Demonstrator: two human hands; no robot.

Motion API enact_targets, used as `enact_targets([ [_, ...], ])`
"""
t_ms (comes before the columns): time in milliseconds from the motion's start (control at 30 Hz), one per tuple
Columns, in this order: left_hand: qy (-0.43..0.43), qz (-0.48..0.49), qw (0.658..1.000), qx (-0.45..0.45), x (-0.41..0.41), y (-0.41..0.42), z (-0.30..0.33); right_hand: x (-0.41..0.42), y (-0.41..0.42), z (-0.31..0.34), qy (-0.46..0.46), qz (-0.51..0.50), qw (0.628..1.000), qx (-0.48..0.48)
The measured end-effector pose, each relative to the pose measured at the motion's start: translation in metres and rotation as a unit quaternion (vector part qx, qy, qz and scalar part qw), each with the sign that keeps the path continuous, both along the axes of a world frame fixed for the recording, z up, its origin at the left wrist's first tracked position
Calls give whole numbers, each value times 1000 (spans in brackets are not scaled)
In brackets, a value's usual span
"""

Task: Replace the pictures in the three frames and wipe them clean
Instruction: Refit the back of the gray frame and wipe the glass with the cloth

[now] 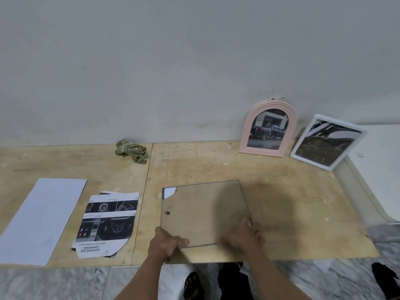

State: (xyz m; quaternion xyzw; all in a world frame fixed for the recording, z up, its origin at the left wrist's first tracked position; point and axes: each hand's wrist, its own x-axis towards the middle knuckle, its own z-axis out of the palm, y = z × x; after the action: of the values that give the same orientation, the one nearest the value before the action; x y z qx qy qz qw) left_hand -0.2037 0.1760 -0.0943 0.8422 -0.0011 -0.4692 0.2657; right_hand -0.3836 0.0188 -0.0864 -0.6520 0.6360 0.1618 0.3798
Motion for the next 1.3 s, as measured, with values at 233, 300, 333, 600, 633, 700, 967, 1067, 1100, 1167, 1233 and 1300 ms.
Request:
enact_targets([
  [233, -14, -12, 1000, 18, 2, -4, 2, 3, 3, -1, 23, 20, 1000, 7],
  [300, -17, -9, 1000, 17, 2, -4, 2, 4, 4, -1, 27, 28, 999, 0],
  [333, -19, -11, 1000, 17, 2, -4, 1, 4, 5, -2, 29, 32, 999, -5],
  [600, -20, -11, 1000, 15, -2, 1, -5, 8, 8, 1, 63, 55, 996, -40],
  [633, -20, -10, 1000, 15, -3, 1, -6, 8, 8, 0, 65, 57, 995, -44],
  [700, -20, -8, 1000, 19, -3, 2, -8, 9, 8, -2, 70, 59, 995, -50],
  [967, -215, -126, 957, 148, -19, -7, 3, 16, 23, -4, 80, 103, 987, -98],
  [1067, -345, -239, 897, 139, -28, -18, 8, 18, 16, -6, 50, 167, 978, -114],
  [1100, -353, -271, 889, 105, -29, -21, 4, 21, 13, -7, 36, 188, 975, -111],
  [1167, -344, -313, 883, 62, -29, -24, -3, 27, 10, -9, 16, 222, 970, -96],
  [1233, -337, -316, 885, 62, -27, -27, -9, 33, 9, -10, 8, 218, 972, -83],
  [1300, -334, -312, 887, 65, -25, -28, -12, 37, 9, -11, 10, 204, 975, -91],
])
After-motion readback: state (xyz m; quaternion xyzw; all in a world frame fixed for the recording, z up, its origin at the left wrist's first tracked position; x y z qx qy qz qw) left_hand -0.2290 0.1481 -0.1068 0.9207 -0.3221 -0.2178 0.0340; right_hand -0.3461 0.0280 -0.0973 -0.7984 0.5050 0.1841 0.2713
